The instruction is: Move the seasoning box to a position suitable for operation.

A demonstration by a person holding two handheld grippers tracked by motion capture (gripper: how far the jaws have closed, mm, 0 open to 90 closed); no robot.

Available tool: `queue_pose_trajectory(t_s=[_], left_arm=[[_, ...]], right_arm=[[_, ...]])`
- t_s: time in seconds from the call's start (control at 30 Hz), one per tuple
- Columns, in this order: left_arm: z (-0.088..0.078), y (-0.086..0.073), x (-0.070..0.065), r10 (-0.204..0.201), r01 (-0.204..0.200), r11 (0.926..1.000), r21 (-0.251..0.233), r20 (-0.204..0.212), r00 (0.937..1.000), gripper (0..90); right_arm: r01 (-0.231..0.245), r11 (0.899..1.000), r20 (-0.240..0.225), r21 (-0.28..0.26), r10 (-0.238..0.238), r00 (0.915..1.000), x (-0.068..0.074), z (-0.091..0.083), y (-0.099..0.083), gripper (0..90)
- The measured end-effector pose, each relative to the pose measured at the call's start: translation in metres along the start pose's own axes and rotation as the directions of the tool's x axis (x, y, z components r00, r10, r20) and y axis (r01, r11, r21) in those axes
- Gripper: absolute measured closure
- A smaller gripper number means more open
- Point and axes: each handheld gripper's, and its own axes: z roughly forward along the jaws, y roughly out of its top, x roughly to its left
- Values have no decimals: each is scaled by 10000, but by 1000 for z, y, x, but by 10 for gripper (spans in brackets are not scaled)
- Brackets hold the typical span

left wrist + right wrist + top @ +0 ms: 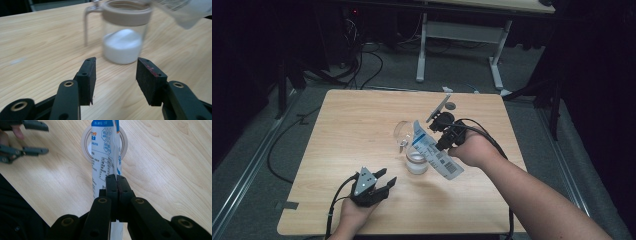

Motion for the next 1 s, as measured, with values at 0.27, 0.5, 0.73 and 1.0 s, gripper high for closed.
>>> queue_pose_trajectory(t_s=[0.27,0.5,0.73,1.0], left_arm=[[-3,-6,9,-317,316,9995,-16,-43,9995,512],[-3,-6,10,-348,348,9994,-1,-72,9994,508],[-3,-7,11,-388,388,9992,-26,-52,9992,507],[-4,-6,12,-445,445,9990,-55,6,9990,507]], right_arm=[[-123,9999,-31,-25,123,9999,-1,0,-2,899],[-163,9997,-3,-154,163,9999,-9,-6,-9,899],[-422,9989,68,-204,423,9991,-17,-8,-17,898],[-677,9976,222,-116,679,9974,-27,-4,-27,899]])
